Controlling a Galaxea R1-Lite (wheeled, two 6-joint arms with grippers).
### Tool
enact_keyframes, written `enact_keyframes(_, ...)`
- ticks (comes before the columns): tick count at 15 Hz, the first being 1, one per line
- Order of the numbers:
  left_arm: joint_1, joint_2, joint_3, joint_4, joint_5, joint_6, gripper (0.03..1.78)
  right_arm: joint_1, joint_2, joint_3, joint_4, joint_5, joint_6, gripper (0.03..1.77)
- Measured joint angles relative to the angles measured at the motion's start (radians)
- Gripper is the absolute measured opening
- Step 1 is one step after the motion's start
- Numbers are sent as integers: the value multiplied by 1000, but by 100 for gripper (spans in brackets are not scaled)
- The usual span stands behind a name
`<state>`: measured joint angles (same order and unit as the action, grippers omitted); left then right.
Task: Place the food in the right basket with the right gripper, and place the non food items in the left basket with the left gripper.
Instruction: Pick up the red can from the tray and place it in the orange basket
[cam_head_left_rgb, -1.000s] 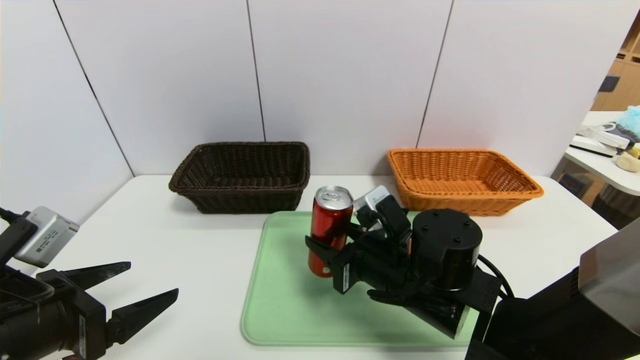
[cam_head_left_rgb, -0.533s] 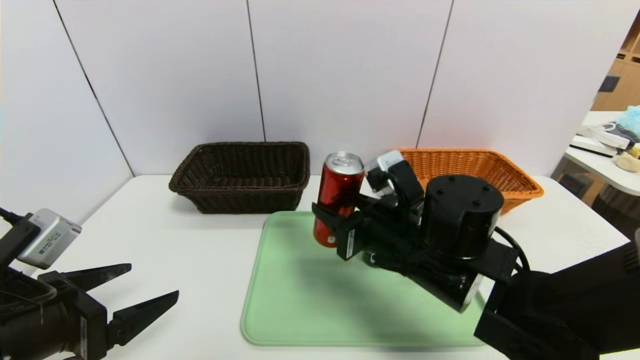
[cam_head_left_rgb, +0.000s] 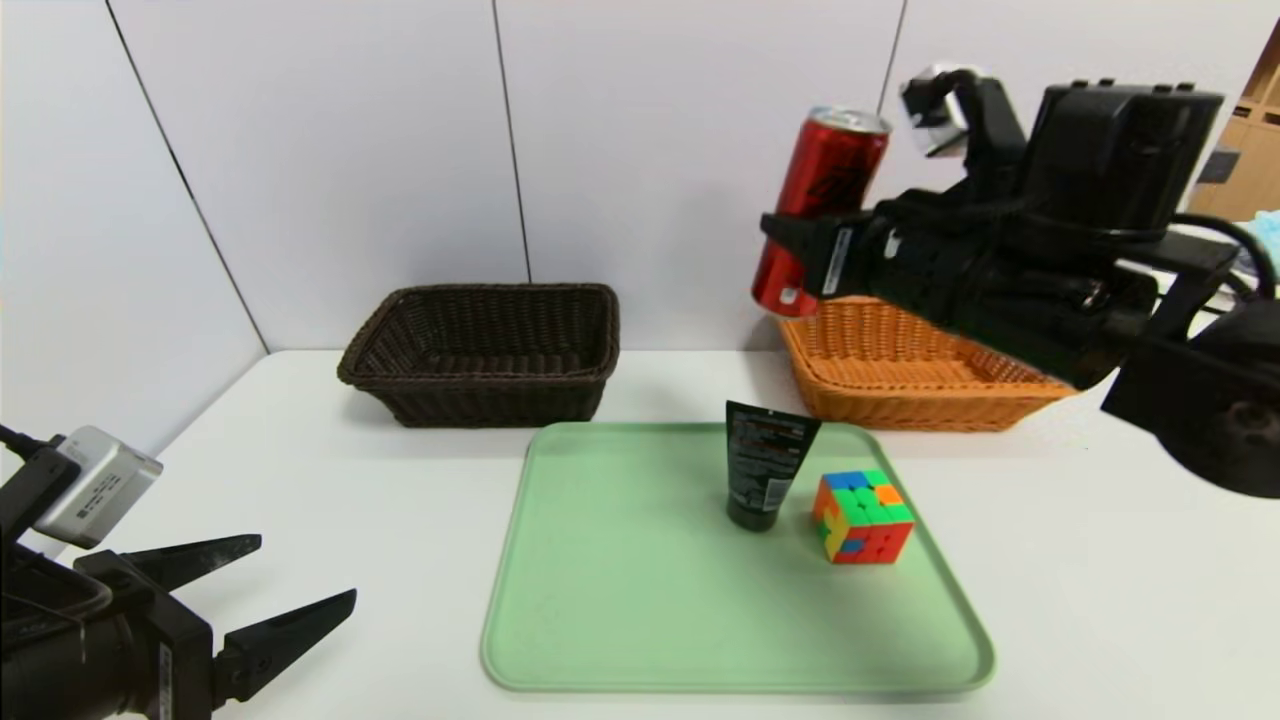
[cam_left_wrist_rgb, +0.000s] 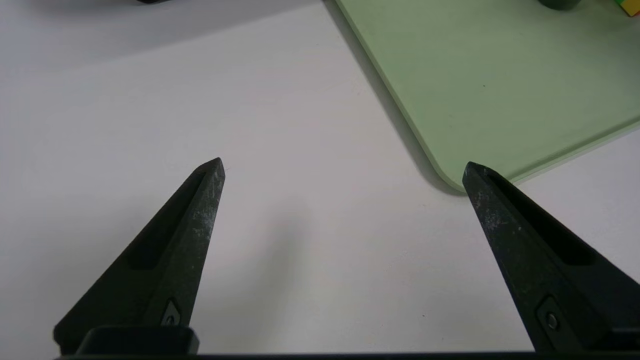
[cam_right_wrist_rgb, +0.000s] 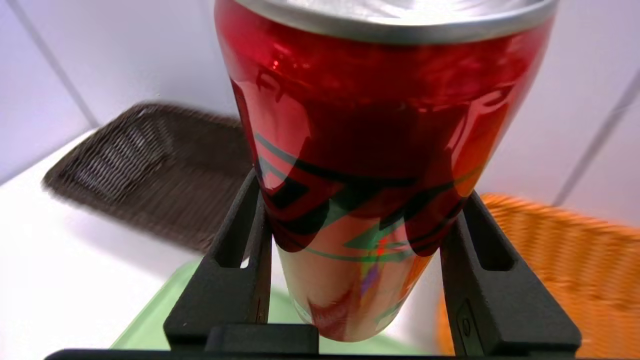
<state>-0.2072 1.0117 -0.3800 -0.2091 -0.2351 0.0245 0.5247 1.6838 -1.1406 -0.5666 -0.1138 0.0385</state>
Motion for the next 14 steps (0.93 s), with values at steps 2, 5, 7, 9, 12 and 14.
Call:
enact_keyframes(2,0,3,-6,-1,-1,0,169,-67,-19,-70,86,14,0,91)
enact_keyframes(5,0,8,-9,-1,-3,0,169,-173,-25,-137,175,27,3,91)
enact_keyframes(7,0,10,-9,-2,-4,1,169,-246,-5,-149,195,49,6,91)
enact_keyframes(9,0,15,-12,-7,-4,1,169,-298,28,-149,194,65,7,91)
enact_keyframes(12,0,24,-18,-8,-6,0,169,-359,101,-150,183,89,7,91)
enact_keyframes(14,0,34,-26,-8,-6,-2,169,-386,151,-150,180,101,8,91)
